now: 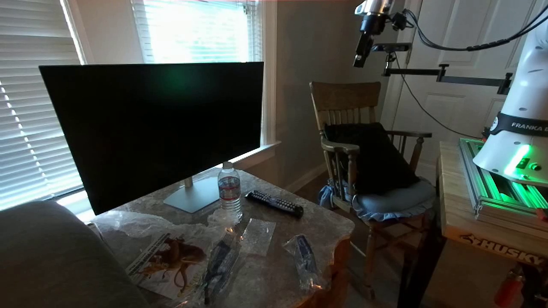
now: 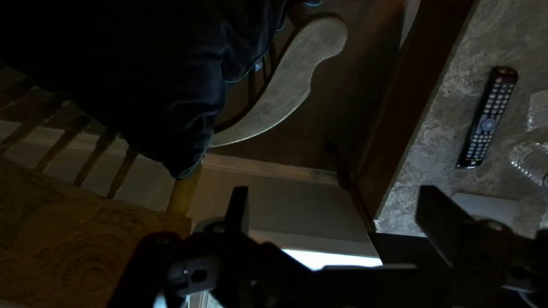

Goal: Put the dark blue pillow on the sofa.

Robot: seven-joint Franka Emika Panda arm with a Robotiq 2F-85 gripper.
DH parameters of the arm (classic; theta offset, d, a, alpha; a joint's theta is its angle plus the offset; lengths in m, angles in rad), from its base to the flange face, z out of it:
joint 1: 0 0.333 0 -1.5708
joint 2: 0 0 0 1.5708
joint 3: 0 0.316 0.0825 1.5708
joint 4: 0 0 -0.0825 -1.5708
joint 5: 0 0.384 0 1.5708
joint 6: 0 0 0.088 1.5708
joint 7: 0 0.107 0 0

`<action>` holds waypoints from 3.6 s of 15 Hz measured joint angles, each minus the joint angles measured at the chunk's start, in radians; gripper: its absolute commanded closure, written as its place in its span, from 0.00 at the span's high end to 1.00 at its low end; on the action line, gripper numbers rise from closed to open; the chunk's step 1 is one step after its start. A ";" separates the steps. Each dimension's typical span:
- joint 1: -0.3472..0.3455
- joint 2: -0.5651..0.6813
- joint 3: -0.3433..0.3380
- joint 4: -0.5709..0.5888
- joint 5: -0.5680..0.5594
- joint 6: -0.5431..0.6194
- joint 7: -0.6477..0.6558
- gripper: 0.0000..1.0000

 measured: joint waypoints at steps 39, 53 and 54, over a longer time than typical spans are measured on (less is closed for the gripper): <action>-0.117 1.084 0.010 0.785 0.002 0.018 0.770 1.00; -0.125 1.232 -0.008 0.907 0.001 0.038 0.770 0.19; -0.125 1.234 -0.008 0.909 0.001 0.038 0.770 0.13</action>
